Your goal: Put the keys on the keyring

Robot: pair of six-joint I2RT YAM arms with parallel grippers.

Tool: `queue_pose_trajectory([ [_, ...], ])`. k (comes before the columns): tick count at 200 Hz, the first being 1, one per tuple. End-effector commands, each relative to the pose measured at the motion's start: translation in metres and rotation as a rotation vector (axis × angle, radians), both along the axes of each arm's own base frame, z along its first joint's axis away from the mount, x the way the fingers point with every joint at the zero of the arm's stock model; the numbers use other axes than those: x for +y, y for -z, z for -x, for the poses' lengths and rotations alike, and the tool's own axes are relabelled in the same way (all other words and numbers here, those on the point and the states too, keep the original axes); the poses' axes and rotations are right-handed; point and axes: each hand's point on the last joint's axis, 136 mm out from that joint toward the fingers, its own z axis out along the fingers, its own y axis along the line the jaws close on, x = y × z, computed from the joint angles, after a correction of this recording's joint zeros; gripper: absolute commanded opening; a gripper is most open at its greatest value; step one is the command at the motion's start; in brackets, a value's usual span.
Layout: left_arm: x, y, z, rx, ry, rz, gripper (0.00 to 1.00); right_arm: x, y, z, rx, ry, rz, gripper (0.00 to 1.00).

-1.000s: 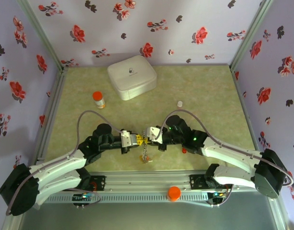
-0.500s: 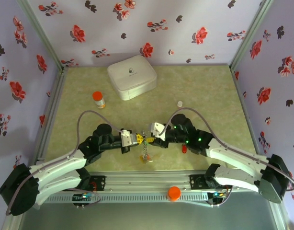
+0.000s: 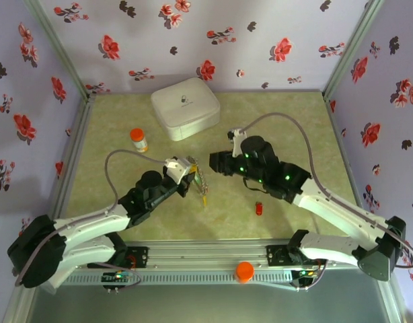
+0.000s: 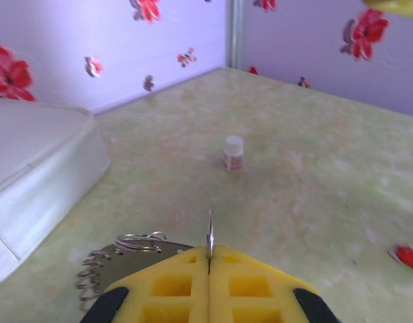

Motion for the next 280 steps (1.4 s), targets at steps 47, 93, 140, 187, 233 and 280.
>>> queue_pose_trajectory([
  [47, -0.024, -0.039, -0.010, -0.300, -0.139, 0.068, 0.00, 0.002, 0.026, -0.018, 0.346, 0.239, 0.049, 0.42],
  [93, -0.043, -0.026, -0.011, -0.393, -0.174, -0.020, 0.00, -0.011, 0.047, -0.025, 0.425, 0.377, 0.097, 0.37],
  [140, -0.055, -0.023, -0.010, -0.403, -0.159, -0.040, 0.00, -0.012, 0.068, -0.026, 0.471, 0.406, 0.167, 0.33],
  [187, -0.056, -0.022, -0.010, -0.420, -0.153, -0.063, 0.00, -0.001, 0.076, -0.029, 0.493, 0.383, 0.177, 0.28],
  [233, -0.057, -0.022, -0.010, -0.424, -0.147, -0.067, 0.00, 0.003, 0.079, -0.033, 0.492, 0.380, 0.175, 0.14],
  [280, -0.056, -0.020, -0.009, -0.424, -0.144, -0.075, 0.00, 0.003, 0.080, -0.035, 0.483, 0.378, 0.183, 0.00],
])
